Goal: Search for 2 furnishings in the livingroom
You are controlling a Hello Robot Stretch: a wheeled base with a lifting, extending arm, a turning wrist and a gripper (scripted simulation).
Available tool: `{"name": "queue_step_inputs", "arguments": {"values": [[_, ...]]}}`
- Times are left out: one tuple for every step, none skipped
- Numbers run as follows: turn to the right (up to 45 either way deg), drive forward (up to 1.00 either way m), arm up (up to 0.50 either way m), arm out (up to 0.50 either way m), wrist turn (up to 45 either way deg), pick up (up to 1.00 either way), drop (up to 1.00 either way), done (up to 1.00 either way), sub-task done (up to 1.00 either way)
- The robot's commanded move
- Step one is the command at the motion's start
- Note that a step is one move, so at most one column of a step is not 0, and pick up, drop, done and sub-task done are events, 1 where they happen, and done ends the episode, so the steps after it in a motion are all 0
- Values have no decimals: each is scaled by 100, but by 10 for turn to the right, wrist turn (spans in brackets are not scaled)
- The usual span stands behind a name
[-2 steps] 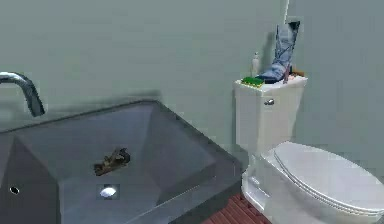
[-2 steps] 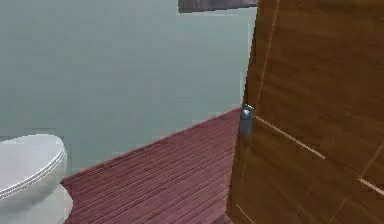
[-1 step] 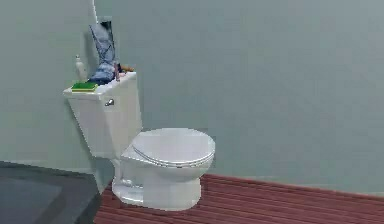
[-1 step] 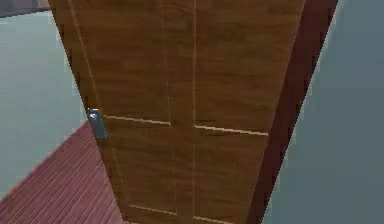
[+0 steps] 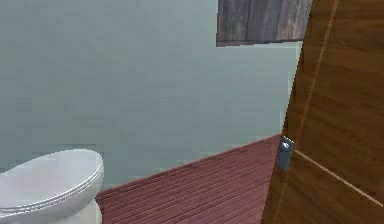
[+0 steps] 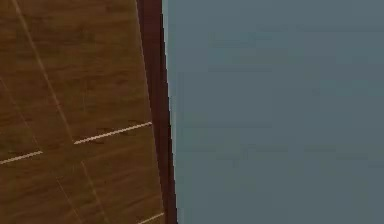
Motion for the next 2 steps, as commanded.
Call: {"name": "queue_step_inputs", "arguments": {"values": [[0,65,0,0,0,0,0,0,0],[180,0,0,0,0,0,0,0,0]]}}
